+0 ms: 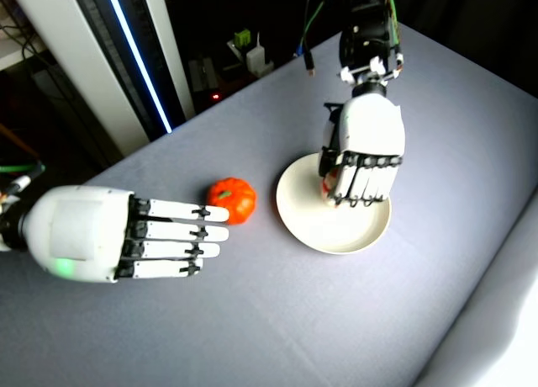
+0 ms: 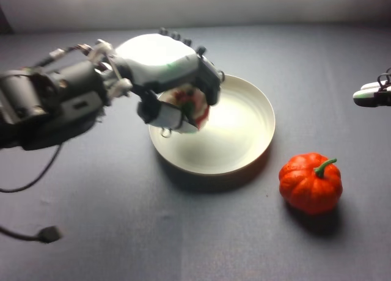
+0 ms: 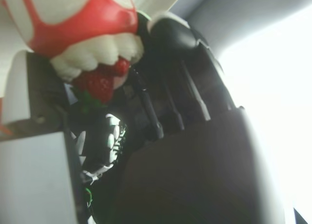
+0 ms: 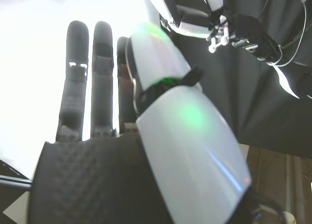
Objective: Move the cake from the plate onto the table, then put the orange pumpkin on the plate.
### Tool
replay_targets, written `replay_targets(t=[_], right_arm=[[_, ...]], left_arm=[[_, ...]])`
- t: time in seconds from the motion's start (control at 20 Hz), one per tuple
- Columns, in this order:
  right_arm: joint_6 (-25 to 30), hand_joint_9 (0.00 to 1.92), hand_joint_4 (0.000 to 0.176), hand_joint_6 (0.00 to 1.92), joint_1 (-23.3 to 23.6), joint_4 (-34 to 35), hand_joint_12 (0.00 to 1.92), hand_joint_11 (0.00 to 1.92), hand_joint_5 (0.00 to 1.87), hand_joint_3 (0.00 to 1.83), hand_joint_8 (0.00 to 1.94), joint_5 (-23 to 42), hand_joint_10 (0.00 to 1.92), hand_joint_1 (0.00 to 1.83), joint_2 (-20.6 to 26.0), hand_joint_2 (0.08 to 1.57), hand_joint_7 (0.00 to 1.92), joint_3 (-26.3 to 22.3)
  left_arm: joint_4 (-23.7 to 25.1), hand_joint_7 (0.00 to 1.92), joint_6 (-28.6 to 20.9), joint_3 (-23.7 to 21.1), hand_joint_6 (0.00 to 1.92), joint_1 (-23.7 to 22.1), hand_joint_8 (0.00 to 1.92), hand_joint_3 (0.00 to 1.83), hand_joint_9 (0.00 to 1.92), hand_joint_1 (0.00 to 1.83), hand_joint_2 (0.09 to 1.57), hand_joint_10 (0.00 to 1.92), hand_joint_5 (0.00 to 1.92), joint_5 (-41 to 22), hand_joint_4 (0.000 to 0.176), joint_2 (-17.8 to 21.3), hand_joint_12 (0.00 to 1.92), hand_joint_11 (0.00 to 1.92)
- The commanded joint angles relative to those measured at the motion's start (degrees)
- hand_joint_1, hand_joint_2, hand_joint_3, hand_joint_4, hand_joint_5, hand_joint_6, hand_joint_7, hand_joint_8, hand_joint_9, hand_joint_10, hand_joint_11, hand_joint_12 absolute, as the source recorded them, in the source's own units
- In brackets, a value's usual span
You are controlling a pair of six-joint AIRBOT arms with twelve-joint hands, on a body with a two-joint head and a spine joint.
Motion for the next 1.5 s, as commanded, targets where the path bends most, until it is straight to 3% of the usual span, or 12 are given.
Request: replay_targets(t=[0.0, 0.1, 0.2, 0.25, 0.35, 0.45, 0.6, 0.65, 0.75, 0.85, 1.25, 1.45], right_arm=[[0.6, 0.65, 0.0, 0.01, 0.5, 1.9, 1.11, 0.34, 0.54, 0.0, 0.0, 6.7, 0.01, 1.41, 0.1, 1.29, 0.49, 0.3], [0.6, 0.65, 0.0, 0.0, 0.4, 1.9, 1.1, 0.35, 0.54, 0.0, 0.0, 6.7, 0.01, 1.42, 0.1, 1.29, 0.48, 0.2], [0.9, 0.66, 0.0, 0.01, 0.4, 1.9, 1.09, 0.36, 0.55, 0.0, 0.0, 6.7, 0.01, 1.42, 0.1, 1.29, 0.49, 0.2], [0.9, 0.67, 0.0, 0.01, 0.3, 1.9, 1.09, 0.37, 0.56, 0.0, 0.0, 6.7, 0.01, 1.42, 0.1, 1.28, 0.49, 0.1], [1.0, 0.67, 0.0, 0.01, 0.1, 1.9, 1.1, 0.38, 0.56, 0.0, 0.0, 6.7, 0.01, 1.43, 0.1, 1.28, 0.5, 0.1], [1.0, 0.67, 0.0, 0.01, 0.1, 1.9, 1.1, 0.39, 0.57, 0.0, 0.0, 6.7, 0.01, 1.41, 0.1, 1.29, 0.5, 0.0], [1.7, 0.66, 0.0, 0.0, -0.1, 1.4, 1.09, 0.36, 0.55, 0.0, 0.0, 6.6, 0.0, 1.41, 0.1, 1.3, 0.5, 0.0], [2.1, 0.7, 0.0, 0.0, -0.1, 0.9, 0.99, 0.43, 0.54, 0.0, 0.0, 6.5, 0.01, 1.37, 0.1, 1.29, 0.51, 0.0], [2.5, 0.72, 0.0, 0.0, -0.1, -0.5, 0.9, 0.45, 0.54, 0.0, 0.0, 5.8, 0.02, 1.28, 0.0, 1.3, 0.52, 0.1], [2.7, 0.7, 0.0, 0.0, 0.4, -2.2, 0.84, 0.41, 0.51, 0.0, 0.0, 4.9, 0.0, 1.23, 0.0, 1.31, 0.51, 0.0], [4.6, 0.66, 0.0, 0.0, 3.7, -9.0, 0.78, 0.42, 0.56, 0.0, 0.0, 0.3, 0.0, 1.28, -0.6, 1.24, 0.56, 0.2], [6.0, 0.52, 0.0, 0.0, 9.0, -16.2, 1.07, 0.09, 0.54, 0.0, 0.0, -4.5, 0.0, 1.18, -1.7, 1.09, 0.53, 1.2]], left_arm=[[-1.9, 0.94, 0.3, -0.6, 0.43, -0.3, 1.26, 0.0, 0.94, 1.27, 1.1, 1.08, 1.16, -8.7, 0.0, 1.4, 1.38, 0.77], [-5.8, 1.0, 2.7, -4.7, 0.39, 2.8, 1.17, 0.0, 1.03, 1.28, 1.08, 0.74, 1.19, -13.3, 0.0, 6.3, 1.18, 0.79], [-9.6, 1.09, 5.4, -8.5, 0.38, 6.7, 0.84, 0.0, 1.09, 1.39, 1.05, 1.04, 1.18, -17.0, 0.0, 10.4, 0.9, 0.91], [-13.1, 1.09, 8.6, -11.2, 0.59, 10.2, 0.92, 0.01, 1.08, 1.29, 1.06, 0.65, 1.11, -19.0, 0.0, 13.2, 0.95, 0.9], [-19.4, 0.89, 12.2, -14.9, 0.65, 17.1, 1.39, 0.0, 0.96, 1.26, 1.15, 1.23, 1.0, -21.8, 0.0, 17.4, 1.51, 0.9], [-21.7, 0.98, 12.2, -15.9, 0.87, 20.2, 1.18, 0.01, 0.95, 1.25, 1.13, 0.87, 0.93, -22.7, 0.0, 18.4, 1.23, 0.82], [-25.6, 1.05, 13.4, -16.3, 0.53, 23.9, 0.92, 0.0, 1.01, 1.39, 1.08, 1.2, 1.06, -22.9, 0.0, 17.8, 0.95, 0.92], [-26.5, 1.04, 13.4, -16.3, 0.53, 24.9, 1.07, 0.0, 0.99, 1.27, 1.08, 0.43, 1.13, -23.2, 0.0, 17.5, 1.01, 0.73], [-27.5, 0.9, 13.3, -16.6, 0.76, 26.0, 0.46, 0.02, 0.95, 1.2, 1.07, 0.28, 1.08, -23.8, 0.0, 17.5, 1.02, 0.63], [-27.7, 0.71, 13.4, -17.2, 0.08, 26.6, 0.04, 0.0, 0.67, 0.86, 1.03, 0.04, 0.78, -24.3, 0.0, 18.0, 0.98, 0.29], [-29.9, 0.43, 13.6, -21.0, 0.0, 29.8, 0.0, 0.0, 0.43, 0.76, 0.94, 0.0, 0.53, -33.0, 0.0, 20.4, 0.97, 0.04], [-32.3, 0.18, 13.6, -24.2, 0.0, 33.1, 0.0, 0.0, 0.16, 0.76, 0.91, 0.01, 0.23, -43.1, 0.056, 22.7, 0.63, 0.0]])
